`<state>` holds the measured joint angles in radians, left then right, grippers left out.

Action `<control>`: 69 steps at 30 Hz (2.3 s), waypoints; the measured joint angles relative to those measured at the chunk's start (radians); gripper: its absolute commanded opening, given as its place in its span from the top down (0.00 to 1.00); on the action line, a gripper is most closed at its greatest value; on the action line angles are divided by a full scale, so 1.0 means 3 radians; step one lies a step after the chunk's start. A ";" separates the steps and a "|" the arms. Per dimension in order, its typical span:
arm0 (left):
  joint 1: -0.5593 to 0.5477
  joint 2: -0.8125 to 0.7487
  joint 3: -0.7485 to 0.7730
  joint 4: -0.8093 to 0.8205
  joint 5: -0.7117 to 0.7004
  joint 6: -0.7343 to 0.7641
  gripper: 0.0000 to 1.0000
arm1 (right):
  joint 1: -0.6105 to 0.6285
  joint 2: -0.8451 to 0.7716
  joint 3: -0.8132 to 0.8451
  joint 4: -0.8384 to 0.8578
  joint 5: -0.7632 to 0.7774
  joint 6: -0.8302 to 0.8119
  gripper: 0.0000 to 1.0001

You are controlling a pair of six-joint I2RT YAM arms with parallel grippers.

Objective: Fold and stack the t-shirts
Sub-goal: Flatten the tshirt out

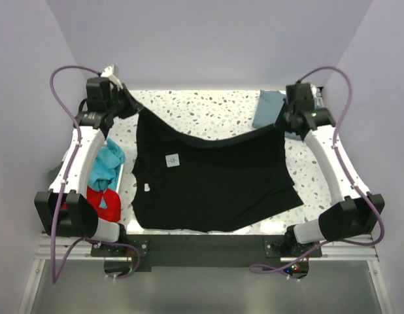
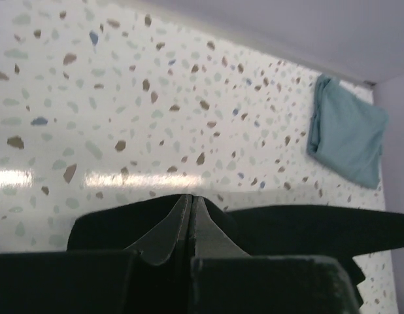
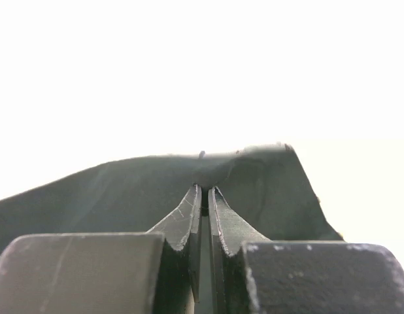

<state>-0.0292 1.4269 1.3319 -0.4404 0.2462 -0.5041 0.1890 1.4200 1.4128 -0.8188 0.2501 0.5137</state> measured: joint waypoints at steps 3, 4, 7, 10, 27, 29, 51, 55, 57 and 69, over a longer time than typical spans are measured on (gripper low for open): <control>-0.0008 0.0001 0.0437 0.0064 -0.0057 -0.0121 1.00 | -0.0015 0.0014 0.0763 -0.0167 0.0104 -0.0064 1.00; -0.0008 0.0009 0.0601 0.0088 -0.0065 -0.0174 1.00 | -0.0018 0.0014 0.0971 -0.0200 0.0132 -0.0071 1.00; -0.0008 0.0046 0.1102 0.0183 -0.0089 -0.0328 1.00 | -0.0024 0.0029 0.1727 -0.0264 0.0184 -0.0081 1.00; -0.0008 0.0052 0.1559 0.0318 -0.0118 -0.0467 1.00 | -0.0023 0.0039 0.2366 -0.0257 0.0187 -0.0080 1.00; -0.0008 -0.1013 0.2192 0.0668 -0.0520 -0.0511 1.00 | -0.0023 -0.1144 0.2661 0.0179 0.0286 -0.0284 1.00; -0.0008 -0.1106 0.2249 0.0729 -0.0520 -0.0486 1.00 | -0.0023 -0.1283 0.2663 0.0212 0.0337 -0.0319 1.00; -0.0590 0.1082 0.1958 0.1525 0.0539 -0.0504 1.00 | -0.0037 -0.1348 0.0483 0.0996 0.1698 -0.1057 1.00; -0.0661 0.2009 0.1947 0.1301 0.0451 -0.0323 0.20 | -0.0192 -0.0931 -0.0256 0.1330 0.1802 -0.1063 0.72; -0.0662 0.2327 0.1946 0.1136 0.0362 -0.0262 0.10 | -0.0360 -0.0595 -0.0506 0.1333 0.1781 -0.0896 0.19; -0.0768 0.1748 0.0970 0.0896 0.0118 0.0011 0.07 | -0.0627 -0.0009 -0.0718 0.1138 0.1204 -0.0448 0.01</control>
<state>-0.2596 1.9514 1.6230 -0.1715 0.2817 -0.5007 0.0010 1.4174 1.1973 -0.4774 0.6113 0.3794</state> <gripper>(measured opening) 0.929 0.986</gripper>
